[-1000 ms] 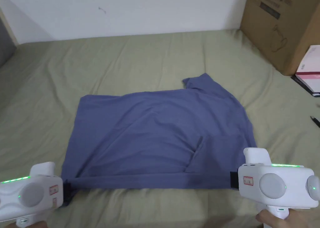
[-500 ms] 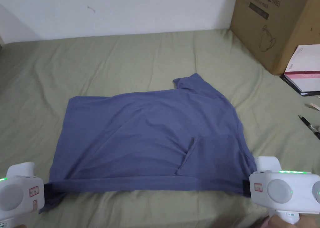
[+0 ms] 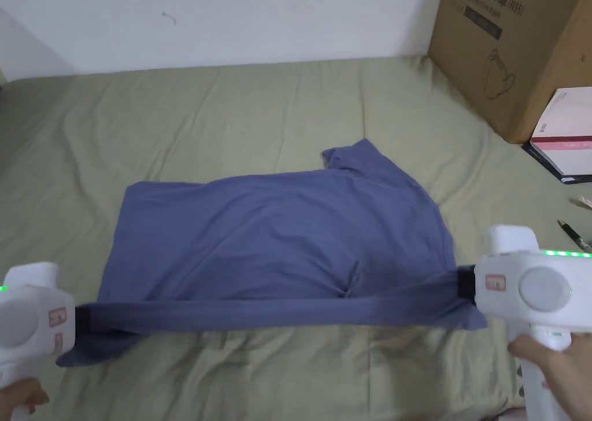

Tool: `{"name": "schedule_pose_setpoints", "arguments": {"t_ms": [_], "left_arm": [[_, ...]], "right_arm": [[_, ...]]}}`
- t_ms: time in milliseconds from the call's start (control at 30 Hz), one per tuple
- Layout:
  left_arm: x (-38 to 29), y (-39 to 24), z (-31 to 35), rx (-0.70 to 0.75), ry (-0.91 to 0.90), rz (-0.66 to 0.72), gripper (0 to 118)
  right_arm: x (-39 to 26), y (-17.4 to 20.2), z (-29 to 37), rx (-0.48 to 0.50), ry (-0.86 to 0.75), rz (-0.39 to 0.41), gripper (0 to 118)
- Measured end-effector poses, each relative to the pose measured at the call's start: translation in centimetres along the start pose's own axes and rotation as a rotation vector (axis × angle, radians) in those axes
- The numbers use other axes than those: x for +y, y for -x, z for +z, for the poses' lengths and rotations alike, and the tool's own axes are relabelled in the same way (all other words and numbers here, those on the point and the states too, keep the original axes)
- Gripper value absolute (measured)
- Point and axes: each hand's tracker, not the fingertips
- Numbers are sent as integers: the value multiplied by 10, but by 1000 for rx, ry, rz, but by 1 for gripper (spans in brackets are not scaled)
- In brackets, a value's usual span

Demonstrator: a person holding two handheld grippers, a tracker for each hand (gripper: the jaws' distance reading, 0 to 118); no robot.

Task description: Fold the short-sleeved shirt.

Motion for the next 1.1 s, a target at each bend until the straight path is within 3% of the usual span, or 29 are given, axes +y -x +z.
{"name": "schedule_pose_setpoints", "arguments": {"t_ms": [100,200,233,267,333,367,433,500,567,600,667,700,733,900,933,967,1000,1033,1067,1100], "left_arm": [[31,-9,-24,33,-4,-56,2],[46,-20,-58,70,31,-134,4],[48,-22,-66,75,42,-140,18],[47,-25,-69,79,48,-133,44],[46,-23,-71,86,60,-120,112],[42,-19,-67,60,54,-100,117],[36,-15,-50,44,14,-80,110],[31,-12,-37,51,16,-80,101],[20,-8,-20,27,-33,-72,92],[12,-7,-11,19,-47,-63,79],[-8,-5,-3,16,-47,-44,1],[-18,-4,-1,16,-55,-29,0],[-27,-3,0,10,-45,-23,0],[-32,2,-11,10,-24,24,0],[-29,3,-14,6,-31,39,12],[-25,5,-16,-2,-34,53,35],[-22,6,-19,-5,-32,70,64],[-19,7,-28,-17,-19,75,101],[-19,6,-34,-24,-12,79,113],[-20,6,-45,-21,0,83,113]], "right_arm": [[29,9,-33,-44,20,37,4],[40,14,-74,-63,72,12,5],[39,19,-83,-89,97,9,16],[37,21,-91,-110,113,14,37],[32,25,-95,-134,127,4,90],[27,25,-93,-119,129,3,90],[22,29,-79,-95,114,-7,88],[19,36,-60,-67,71,42,63],[12,51,-36,-94,-19,126,57],[8,57,-27,-124,-48,155,47],[-4,65,-13,-107,-83,144,10],[-11,67,-7,-49,-78,116,1],[-18,70,-4,9,-79,88,0],[-43,87,-14,16,-30,143,0],[-46,88,-16,20,-23,140,0],[-47,88,-18,23,-12,132,0],[-49,87,-20,27,1,123,0],[-51,84,-23,31,13,114,0],[-52,83,-24,31,18,108,0],[-54,81,-25,32,22,99,0]]}}
